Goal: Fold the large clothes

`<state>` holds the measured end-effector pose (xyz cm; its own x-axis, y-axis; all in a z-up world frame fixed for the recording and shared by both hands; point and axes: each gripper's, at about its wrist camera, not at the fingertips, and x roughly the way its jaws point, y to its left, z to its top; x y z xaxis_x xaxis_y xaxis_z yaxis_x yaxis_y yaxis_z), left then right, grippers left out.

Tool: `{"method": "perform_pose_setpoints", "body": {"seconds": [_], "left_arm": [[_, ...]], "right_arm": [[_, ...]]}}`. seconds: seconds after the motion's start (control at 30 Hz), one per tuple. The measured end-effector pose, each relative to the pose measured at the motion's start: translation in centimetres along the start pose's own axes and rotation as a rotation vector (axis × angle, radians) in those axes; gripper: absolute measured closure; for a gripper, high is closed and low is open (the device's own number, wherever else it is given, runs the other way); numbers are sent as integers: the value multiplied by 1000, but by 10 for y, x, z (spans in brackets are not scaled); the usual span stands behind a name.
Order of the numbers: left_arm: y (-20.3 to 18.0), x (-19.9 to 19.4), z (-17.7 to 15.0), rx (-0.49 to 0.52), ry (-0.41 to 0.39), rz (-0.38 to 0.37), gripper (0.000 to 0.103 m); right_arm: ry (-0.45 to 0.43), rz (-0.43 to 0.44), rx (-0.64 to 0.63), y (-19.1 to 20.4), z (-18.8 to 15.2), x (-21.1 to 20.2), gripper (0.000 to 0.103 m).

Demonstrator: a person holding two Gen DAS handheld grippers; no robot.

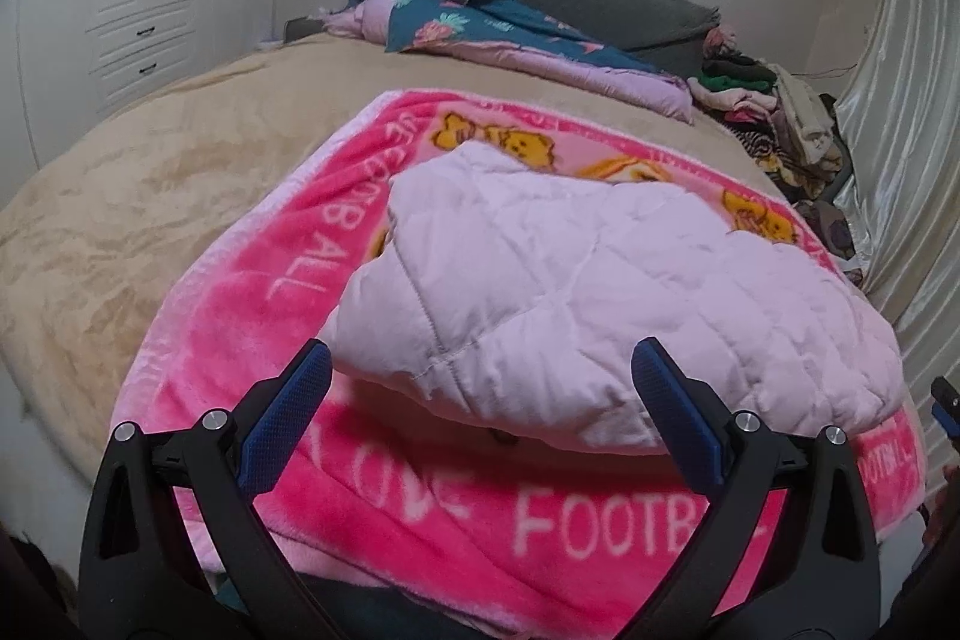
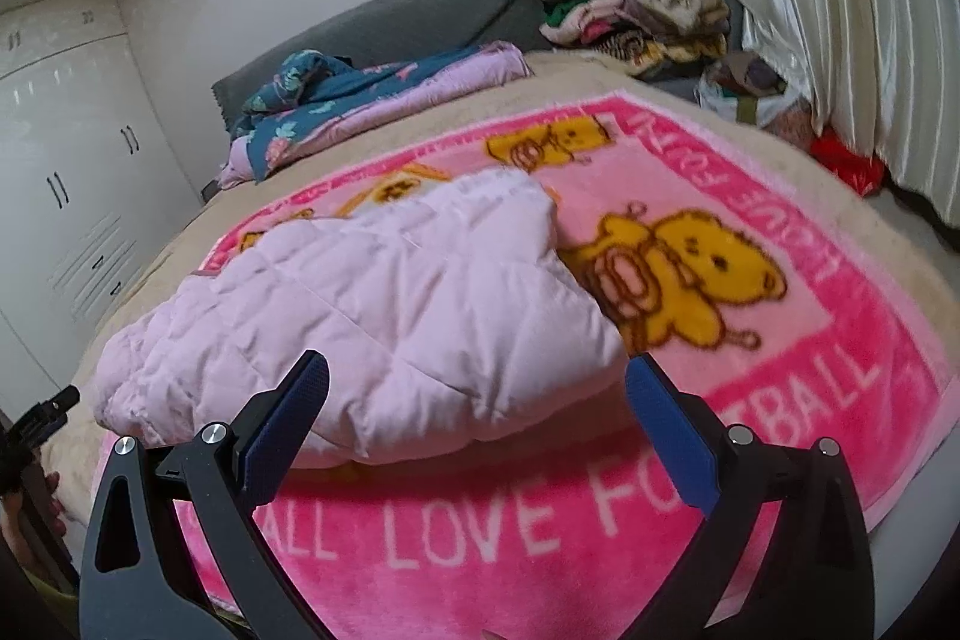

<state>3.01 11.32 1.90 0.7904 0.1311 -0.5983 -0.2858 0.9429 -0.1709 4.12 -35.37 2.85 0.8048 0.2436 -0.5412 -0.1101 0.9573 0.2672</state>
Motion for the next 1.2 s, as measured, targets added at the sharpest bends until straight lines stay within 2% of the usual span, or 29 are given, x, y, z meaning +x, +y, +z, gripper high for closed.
{"method": "perform_pose_setpoints", "body": {"seconds": [0.3,0.6,0.87,1.2], "left_arm": [[-23,-29,2,45,-63,-41,9],[-54,-44,-7,110,-90,-91,9],[-73,-43,-26,145,-68,-121,9],[-81,-30,-43,164,-40,-127,9]], "right_arm": [[-100,14,-112,34,10,-35,4],[-153,53,-215,72,3,-59,4],[-156,74,-235,92,-18,-55,4],[-52,107,-257,111,-47,-24,4]]}}
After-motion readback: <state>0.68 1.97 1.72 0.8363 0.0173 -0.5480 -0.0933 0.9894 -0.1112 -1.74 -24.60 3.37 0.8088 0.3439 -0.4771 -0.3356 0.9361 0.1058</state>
